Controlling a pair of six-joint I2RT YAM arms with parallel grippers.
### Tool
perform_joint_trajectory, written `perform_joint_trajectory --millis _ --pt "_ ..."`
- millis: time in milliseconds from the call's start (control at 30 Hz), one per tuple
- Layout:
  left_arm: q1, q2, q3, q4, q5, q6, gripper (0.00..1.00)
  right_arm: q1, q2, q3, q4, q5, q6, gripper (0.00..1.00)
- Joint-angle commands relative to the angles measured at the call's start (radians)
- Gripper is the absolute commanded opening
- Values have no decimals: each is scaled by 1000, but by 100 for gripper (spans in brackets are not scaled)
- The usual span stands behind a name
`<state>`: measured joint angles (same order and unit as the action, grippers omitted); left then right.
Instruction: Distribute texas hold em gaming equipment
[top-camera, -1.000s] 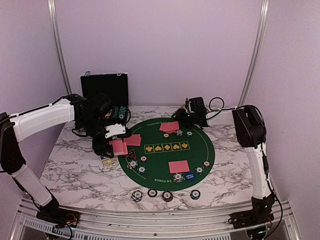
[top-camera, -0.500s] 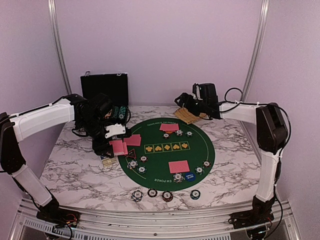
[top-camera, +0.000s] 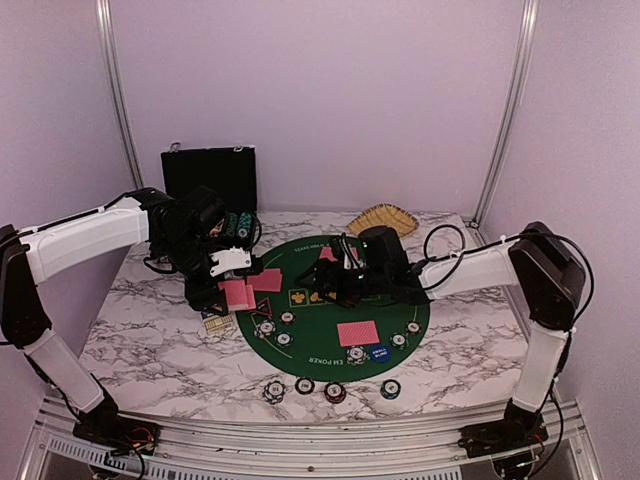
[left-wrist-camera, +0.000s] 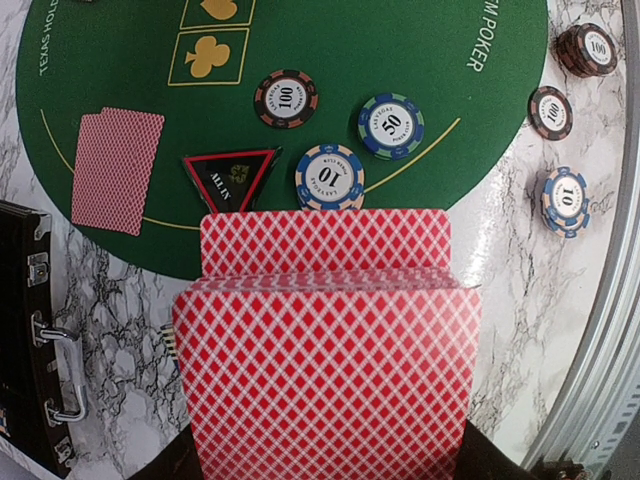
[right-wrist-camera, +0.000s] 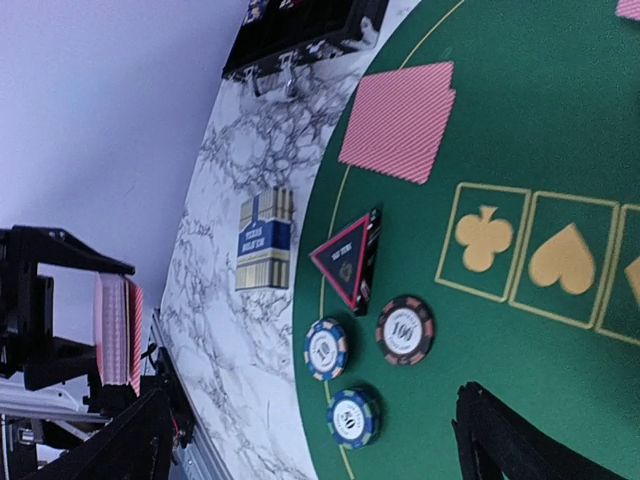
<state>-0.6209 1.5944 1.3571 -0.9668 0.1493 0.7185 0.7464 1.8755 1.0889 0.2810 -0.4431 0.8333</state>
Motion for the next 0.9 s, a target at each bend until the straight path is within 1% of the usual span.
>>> perform_joint_trajectory --millis 0,267,333,533,867 --pt "-2 -22 28 -21 26 -10 0 70 -29 8 163 -56 93 96" --pt "-2 -22 34 -21 31 -11 0 159 98 89 294 -109 192 97" --pt "-2 -22 33 -21 32 -11 0 172 128 105 317 -114 209 99" --pt "-2 -21 40 -21 36 -10 0 194 188 130 407 -132 275 99" --pt "-2 -17 40 -21 36 -10 0 211 273 218 444 -157 325 99"
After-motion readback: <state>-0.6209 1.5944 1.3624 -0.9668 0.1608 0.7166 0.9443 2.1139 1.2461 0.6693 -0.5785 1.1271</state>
